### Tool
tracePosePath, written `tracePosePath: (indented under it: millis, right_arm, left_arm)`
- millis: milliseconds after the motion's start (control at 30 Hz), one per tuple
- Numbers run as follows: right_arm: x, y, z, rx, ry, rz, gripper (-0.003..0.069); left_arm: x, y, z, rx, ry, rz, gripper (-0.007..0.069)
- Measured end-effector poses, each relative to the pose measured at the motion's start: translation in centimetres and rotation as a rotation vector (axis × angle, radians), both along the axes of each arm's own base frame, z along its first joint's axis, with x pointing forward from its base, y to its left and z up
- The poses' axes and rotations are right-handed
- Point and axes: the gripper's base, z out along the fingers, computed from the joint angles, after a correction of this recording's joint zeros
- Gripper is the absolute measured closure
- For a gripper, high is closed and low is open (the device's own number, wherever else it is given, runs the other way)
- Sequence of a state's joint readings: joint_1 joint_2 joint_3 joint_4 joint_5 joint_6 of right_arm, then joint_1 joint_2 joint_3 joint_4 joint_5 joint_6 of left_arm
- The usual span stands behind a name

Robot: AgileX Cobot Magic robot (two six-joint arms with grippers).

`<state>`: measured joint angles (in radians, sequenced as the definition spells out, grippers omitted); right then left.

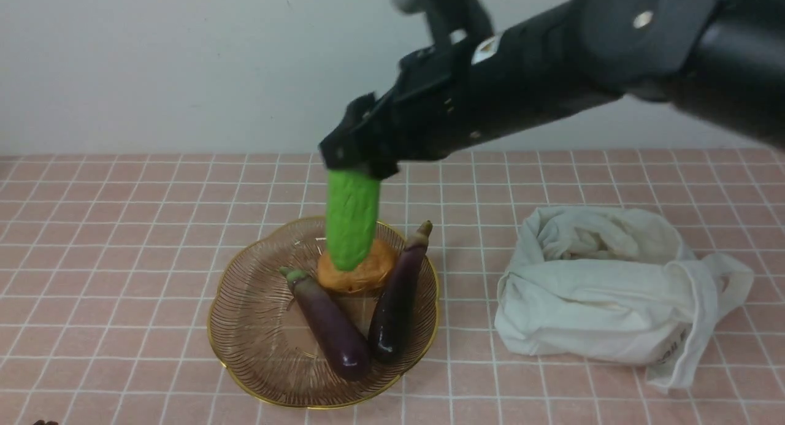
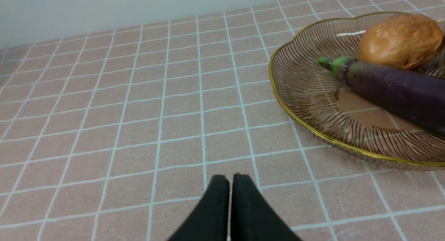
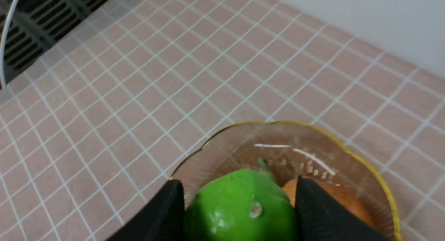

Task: Take vegetables from bag on pink coffee tablecloth place on plate.
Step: 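Take the green vegetable out of the bag and place it on the plate with the right gripper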

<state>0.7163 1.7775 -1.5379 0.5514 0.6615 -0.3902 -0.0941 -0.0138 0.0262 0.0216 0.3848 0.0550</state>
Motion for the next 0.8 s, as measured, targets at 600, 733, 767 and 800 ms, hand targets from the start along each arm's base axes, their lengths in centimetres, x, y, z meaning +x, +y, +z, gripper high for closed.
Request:
tracePosePath:
  millis: [600,733,767,800]
  right_arm:
    - [0.2,6.4,-10.4,-0.105,0.074,0.047,0.0272]
    - [0.3,6.6,-9.8,-0.099,0.057,0.053,0.0113]
    - [0.3,6.6,-9.8,-0.099,0.057,0.054,0.0106]
    - [0.4,6.7,-9.4,-0.099,0.050,0.061,0.0056]
  left_arm:
    - [0.0,0.0,0.0,0.000,0.000,0.000,0.0629]
    - [0.0,0.0,0.0,0.000,0.000,0.000,0.0629]
    - [0.0,0.0,0.0,0.000,0.000,0.000,0.0629]
    - [0.0,0.0,0.0,0.000,0.000,0.000,0.0629]
